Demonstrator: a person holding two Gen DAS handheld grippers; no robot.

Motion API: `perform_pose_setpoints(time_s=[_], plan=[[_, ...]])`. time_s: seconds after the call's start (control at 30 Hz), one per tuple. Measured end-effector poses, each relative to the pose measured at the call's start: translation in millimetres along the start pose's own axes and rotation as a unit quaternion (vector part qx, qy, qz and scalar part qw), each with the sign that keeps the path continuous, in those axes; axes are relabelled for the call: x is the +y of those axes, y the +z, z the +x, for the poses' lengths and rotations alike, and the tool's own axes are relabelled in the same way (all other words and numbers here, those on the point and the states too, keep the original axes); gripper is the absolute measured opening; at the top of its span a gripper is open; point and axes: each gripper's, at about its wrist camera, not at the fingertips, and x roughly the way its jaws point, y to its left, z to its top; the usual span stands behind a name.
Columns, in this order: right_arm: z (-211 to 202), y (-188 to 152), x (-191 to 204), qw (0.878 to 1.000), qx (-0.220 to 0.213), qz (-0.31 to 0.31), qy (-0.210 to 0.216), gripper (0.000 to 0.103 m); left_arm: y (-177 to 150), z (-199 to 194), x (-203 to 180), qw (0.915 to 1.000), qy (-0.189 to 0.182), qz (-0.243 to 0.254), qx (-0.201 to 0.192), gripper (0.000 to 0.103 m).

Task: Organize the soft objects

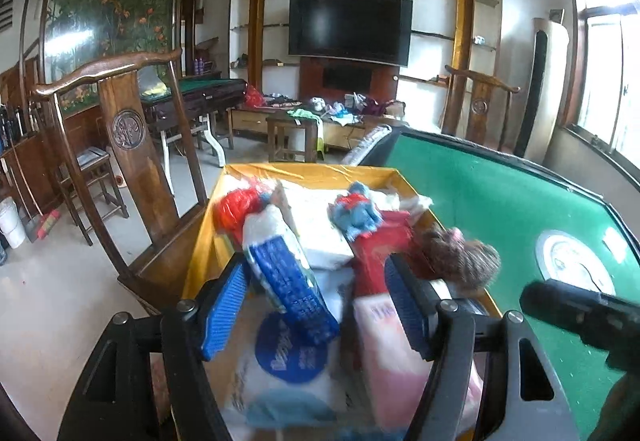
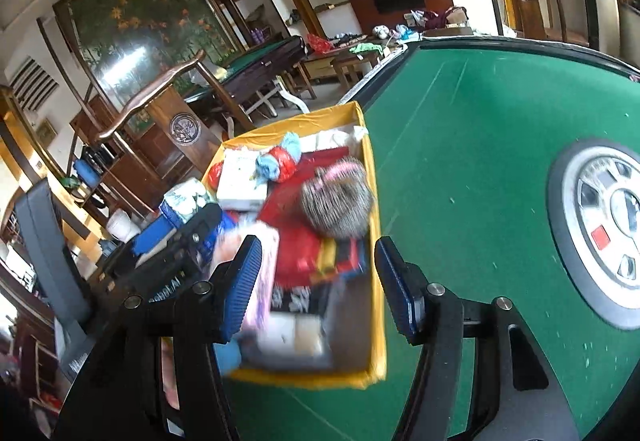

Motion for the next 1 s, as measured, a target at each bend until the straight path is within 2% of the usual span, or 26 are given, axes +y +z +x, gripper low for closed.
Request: perform_pose_setpoints(time_s=[0.1, 0.17, 0.37, 0.5, 0.7, 0.93, 1.0], plan=[[-12, -19, -1, 0.999, -0.019, -0.021, -0.015, 0.06, -4, -20, -5, 0.9996, -0.001, 0.0, -0.028, 0.07], [-21, -27, 1, 0.998, -0.039, -0.042, -0.03, 0.06, -3, -29, -9, 0.9991, 0.013, 0.004, -0.04, 0.079], [-31, -41, 12, 0.99, -0.062, -0.107, -0.064, 0.06, -4, -30, -13, 0.9993, 0.031, -0.003, -0.02, 0.081], [-29, -41, 5, 0.994, -0.049, -0.087, -0.048, 0.06, -10, -35, -9, 0.9993, 0.035, -0.011, -0.005, 0.081], [-37, -47, -2, 0.995, -0.052, -0.074, -0.042, 0.06, -13, -51, -13, 0.997, 0.077, 0.009, -0.011, 0.081], [-47, -58, -2, 0.994, -0.053, -0.082, -0.048, 0.06, -17, -51, -13, 0.994, 0.105, 0.023, 0.023, 0.081], [-50, -61, -4, 0.994, -0.052, -0.08, -0.047, 0.06, -20, -53, -14, 0.9942, 0.1, 0.025, 0.031, 0.081]])
